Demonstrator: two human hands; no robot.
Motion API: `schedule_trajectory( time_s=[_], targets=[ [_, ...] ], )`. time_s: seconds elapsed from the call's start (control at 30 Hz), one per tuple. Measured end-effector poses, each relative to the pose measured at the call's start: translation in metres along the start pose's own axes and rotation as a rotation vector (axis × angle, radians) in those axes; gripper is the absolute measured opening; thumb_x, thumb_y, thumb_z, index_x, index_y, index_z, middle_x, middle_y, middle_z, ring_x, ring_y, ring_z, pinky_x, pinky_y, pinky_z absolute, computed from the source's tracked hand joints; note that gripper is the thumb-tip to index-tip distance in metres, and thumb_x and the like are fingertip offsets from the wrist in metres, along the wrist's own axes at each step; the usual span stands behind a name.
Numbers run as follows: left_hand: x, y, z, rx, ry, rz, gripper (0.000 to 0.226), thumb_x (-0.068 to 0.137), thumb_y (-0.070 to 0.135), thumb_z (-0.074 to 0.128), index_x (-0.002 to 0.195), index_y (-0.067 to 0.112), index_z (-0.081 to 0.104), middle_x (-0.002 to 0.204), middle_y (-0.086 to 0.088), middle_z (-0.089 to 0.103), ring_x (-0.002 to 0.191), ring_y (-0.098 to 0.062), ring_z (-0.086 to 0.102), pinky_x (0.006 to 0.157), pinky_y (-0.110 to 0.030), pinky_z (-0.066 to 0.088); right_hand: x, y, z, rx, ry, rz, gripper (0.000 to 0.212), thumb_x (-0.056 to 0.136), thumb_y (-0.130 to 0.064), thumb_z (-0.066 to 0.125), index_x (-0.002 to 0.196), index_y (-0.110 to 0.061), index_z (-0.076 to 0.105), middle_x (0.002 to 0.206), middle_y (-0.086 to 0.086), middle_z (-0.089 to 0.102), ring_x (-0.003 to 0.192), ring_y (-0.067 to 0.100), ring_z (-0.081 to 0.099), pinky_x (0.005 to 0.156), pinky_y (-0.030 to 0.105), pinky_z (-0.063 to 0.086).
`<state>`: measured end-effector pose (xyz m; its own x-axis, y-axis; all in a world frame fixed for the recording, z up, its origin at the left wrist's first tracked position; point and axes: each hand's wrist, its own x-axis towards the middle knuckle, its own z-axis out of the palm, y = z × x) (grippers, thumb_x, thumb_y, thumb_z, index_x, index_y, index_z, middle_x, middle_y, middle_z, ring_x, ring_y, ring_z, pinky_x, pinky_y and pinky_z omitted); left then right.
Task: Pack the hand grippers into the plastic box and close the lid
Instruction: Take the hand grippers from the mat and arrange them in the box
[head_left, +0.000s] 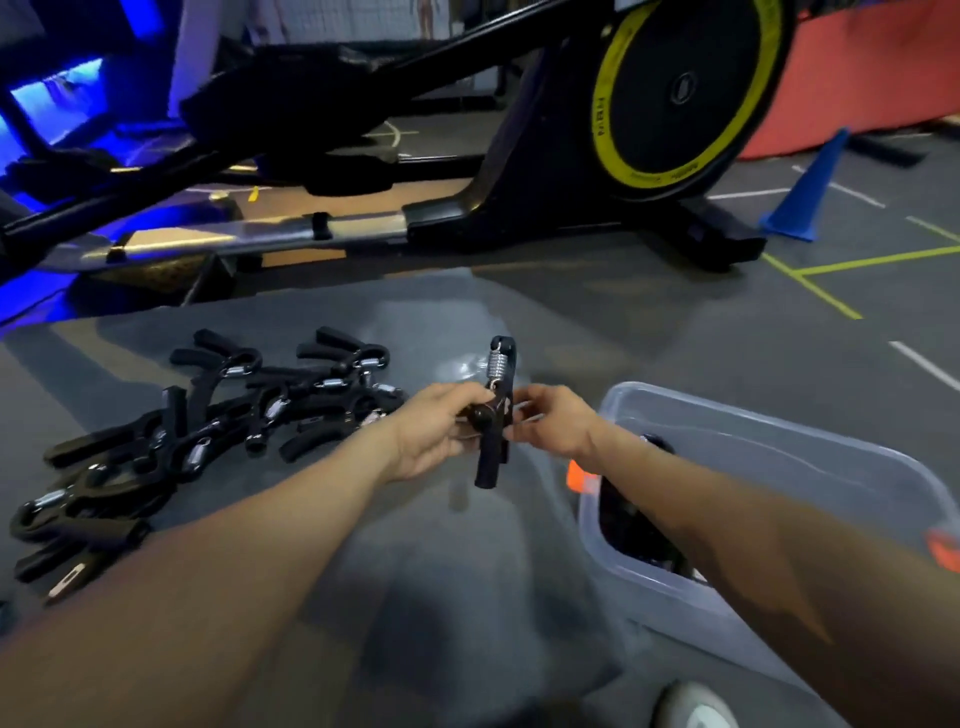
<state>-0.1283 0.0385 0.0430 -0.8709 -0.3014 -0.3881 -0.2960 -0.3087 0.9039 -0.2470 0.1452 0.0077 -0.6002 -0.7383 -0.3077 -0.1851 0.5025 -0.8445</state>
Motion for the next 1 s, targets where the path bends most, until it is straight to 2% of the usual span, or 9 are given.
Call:
schedule_trajectory(
  time_s=[0.1,0.23,0.33,0.43,0.53,0.6,0.73,0.9,1.0],
  targets=[
    [0.017,0.002,0.044,-0.046,-0.057,-0.055,0.018,0.092,0.016,0.044,0.102,0.008,0.057,0.089,-0.008,0.062,0.057,-0.008,0.062,0.087,-0.029,0.047,-0.023,0.023,-0.042,0.068,0.035,0.050,0.015,0.084,0.002,0.064,0.091,-0.011,0.061,0.072,0.003,0.050,0.062,0.014,0.046,0.055,0.018,0.040],
    [0.044,0.001,0.103,-0.087,-0.155,-0.112,0.026,0.091,0.022,0.039,0.084,0.014,0.062,0.084,0.000,0.069,0.079,-0.013,0.061,0.081,-0.026,0.051,-0.050,0.060,-0.091,0.121,0.161,0.065,0.031,0.080,0.009,0.064,0.070,-0.016,0.049,0.064,0.004,0.046,0.055,0.014,0.044,0.052,0.019,0.040],
    [0.065,-0.008,0.150,-0.103,-0.190,-0.122,0.025,0.090,0.026,0.039,0.084,0.015,0.060,0.086,-0.001,0.065,0.070,-0.010,0.062,0.072,-0.025,0.053,-0.068,0.091,-0.122,0.124,0.257,0.115,0.031,0.080,0.006,0.066,0.068,-0.016,0.048,0.062,0.003,0.046,0.062,0.020,0.048,0.061,0.033,0.048],
    [0.088,-0.027,0.195,-0.062,-0.088,-0.085,0.022,0.095,0.031,0.041,0.087,0.019,0.058,0.083,0.000,0.059,0.072,-0.014,0.057,0.070,-0.025,0.049,-0.083,0.125,-0.148,0.096,0.373,0.200,0.030,0.078,0.000,0.070,0.065,-0.017,0.049,0.064,0.003,0.050,0.072,0.024,0.054,0.078,0.046,0.055],
    [0.115,-0.056,0.223,0.427,0.005,0.016,0.041,0.100,0.039,0.032,0.117,0.011,0.056,0.106,-0.007,0.062,0.101,-0.025,0.057,0.095,-0.039,0.046,-0.094,0.162,-0.168,0.024,0.441,0.319,0.021,0.079,-0.004,0.070,0.074,-0.012,0.052,0.070,0.003,0.053,0.066,0.021,0.057,0.067,0.037,0.056],
    [0.128,-0.072,0.231,0.780,0.054,0.138,0.043,0.100,0.038,0.031,0.115,0.008,0.057,0.121,-0.013,0.059,0.117,-0.028,0.052,0.104,-0.036,0.038,-0.098,0.183,-0.175,-0.032,0.449,0.394,0.019,0.080,-0.007,0.071,0.084,-0.011,0.053,0.073,0.002,0.054,0.063,0.017,0.055,0.059,0.027,0.049],
    [0.152,-0.097,0.234,1.247,0.025,0.265,0.047,0.094,0.038,0.048,0.132,0.010,0.047,0.135,-0.013,0.046,0.128,-0.030,0.040,0.108,-0.037,0.033,-0.092,0.222,-0.174,-0.096,0.427,0.544,0.021,0.077,-0.012,0.073,0.086,-0.012,0.055,0.080,0.005,0.058,0.079,0.024,0.059,0.080,0.037,0.056],
    [0.169,-0.116,0.228,1.499,-0.040,0.242,0.077,0.081,0.042,0.066,0.142,0.012,0.031,0.146,-0.004,0.032,0.136,-0.024,0.028,0.112,-0.036,0.028,-0.076,0.259,-0.165,-0.146,0.338,0.653,0.022,0.076,-0.016,0.073,0.094,-0.007,0.063,0.089,0.011,0.066,0.091,0.029,0.066,0.084,0.036,0.056],
    [0.177,-0.124,0.223,1.541,-0.054,0.195,0.084,0.075,0.045,0.071,0.140,0.010,0.031,0.146,-0.003,0.030,0.137,-0.024,0.026,0.113,-0.034,0.027,-0.060,0.274,-0.157,-0.175,0.330,0.668,0.021,0.077,-0.014,0.069,0.094,-0.003,0.066,0.069,0.008,0.057,0.085,0.028,0.061,0.081,0.034,0.057]
  ],
)
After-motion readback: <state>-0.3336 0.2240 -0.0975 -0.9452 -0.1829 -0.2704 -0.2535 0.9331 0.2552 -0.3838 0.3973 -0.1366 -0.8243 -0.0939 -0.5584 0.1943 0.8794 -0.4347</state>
